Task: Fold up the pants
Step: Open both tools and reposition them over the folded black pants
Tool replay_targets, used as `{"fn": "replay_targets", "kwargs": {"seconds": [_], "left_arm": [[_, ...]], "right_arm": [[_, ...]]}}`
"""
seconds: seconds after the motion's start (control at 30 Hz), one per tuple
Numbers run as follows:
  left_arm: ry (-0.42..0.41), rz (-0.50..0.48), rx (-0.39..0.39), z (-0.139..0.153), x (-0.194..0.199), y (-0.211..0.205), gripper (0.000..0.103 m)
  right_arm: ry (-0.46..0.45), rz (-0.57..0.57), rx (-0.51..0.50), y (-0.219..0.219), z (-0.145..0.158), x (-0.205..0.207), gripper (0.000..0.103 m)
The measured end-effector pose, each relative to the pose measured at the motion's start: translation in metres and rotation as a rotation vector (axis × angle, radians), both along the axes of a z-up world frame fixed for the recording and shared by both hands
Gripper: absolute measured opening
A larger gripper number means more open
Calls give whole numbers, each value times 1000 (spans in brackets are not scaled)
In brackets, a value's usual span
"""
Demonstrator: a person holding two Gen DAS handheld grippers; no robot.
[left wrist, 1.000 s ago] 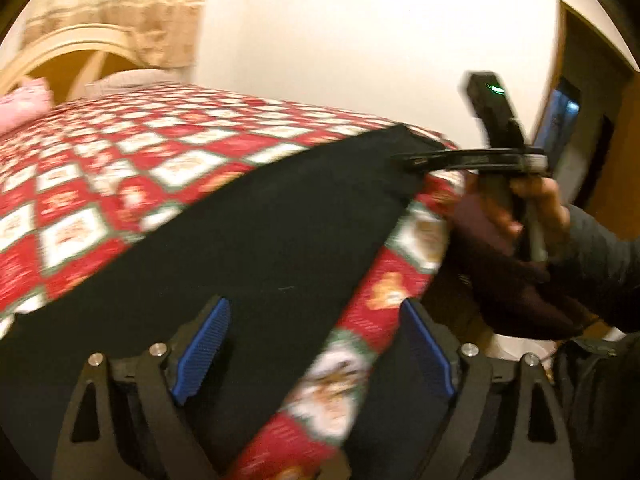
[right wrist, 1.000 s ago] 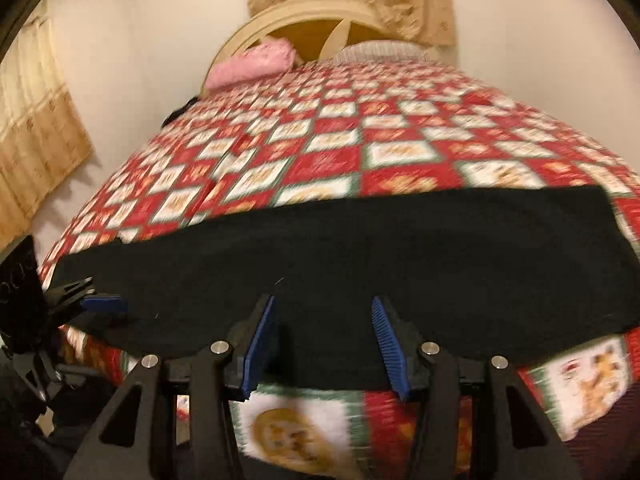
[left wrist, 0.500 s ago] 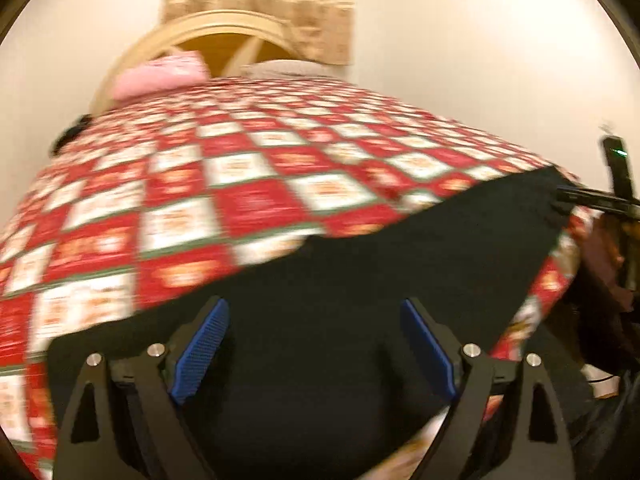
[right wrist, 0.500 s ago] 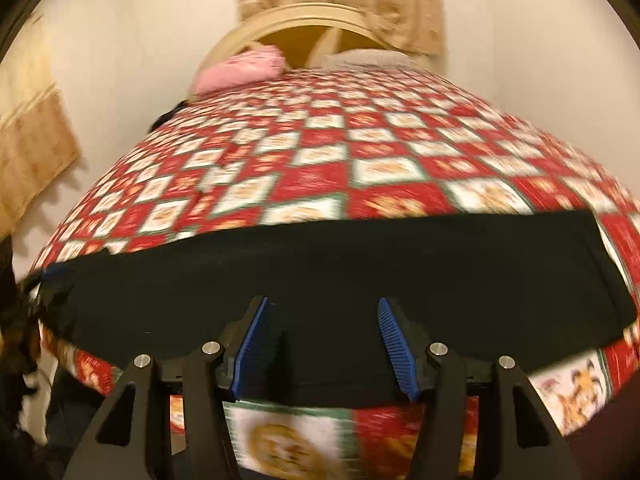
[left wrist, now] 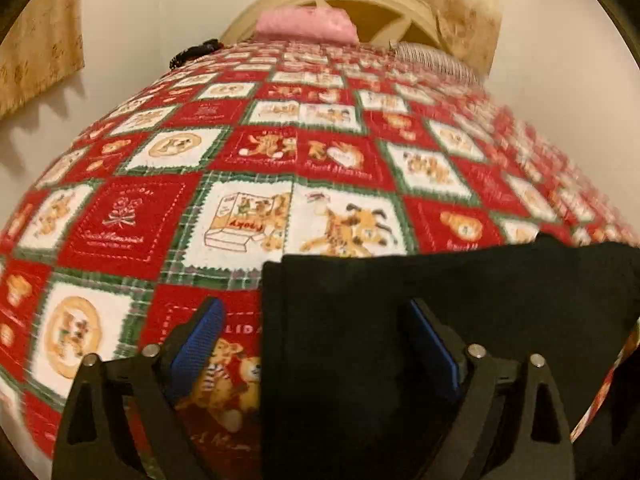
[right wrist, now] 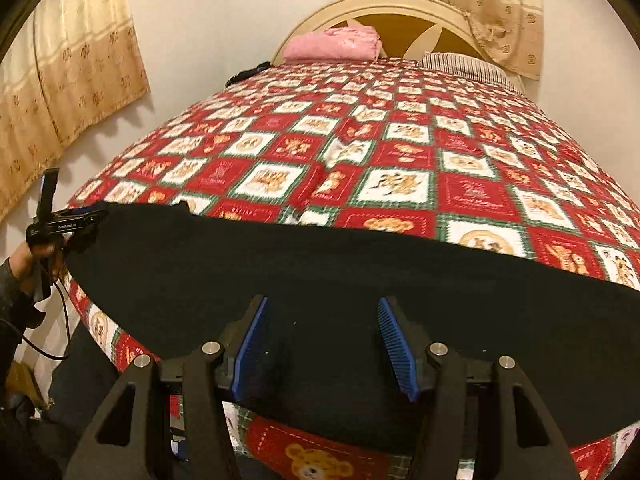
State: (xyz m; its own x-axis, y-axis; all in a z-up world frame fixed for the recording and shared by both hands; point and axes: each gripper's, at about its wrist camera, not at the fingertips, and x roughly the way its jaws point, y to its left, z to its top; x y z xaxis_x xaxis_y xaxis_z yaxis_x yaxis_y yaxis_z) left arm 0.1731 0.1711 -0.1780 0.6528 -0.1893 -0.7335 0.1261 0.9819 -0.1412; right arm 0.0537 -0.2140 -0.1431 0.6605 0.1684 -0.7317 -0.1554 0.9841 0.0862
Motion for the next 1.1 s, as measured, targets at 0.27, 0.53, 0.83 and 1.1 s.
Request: {"fn": "replay_targets", "kwargs": {"seconds": [0.27,0.53,0.83,1.1], "left_arm": [[17,-19,26,0,2,-3,100],[21,-32,28,1,1,0,102],[22,84,120,10,-8,-11,103],[-57,63,256,33,-23,-34,103]], "right_arm": [[-2,-75,39,-22,0,-12,58],[-118,-422,24,-145,39,-66,58],[-91,-708,105,-235,22,-105,58],[-80,-687,122,-227,10,-88,58]]}}
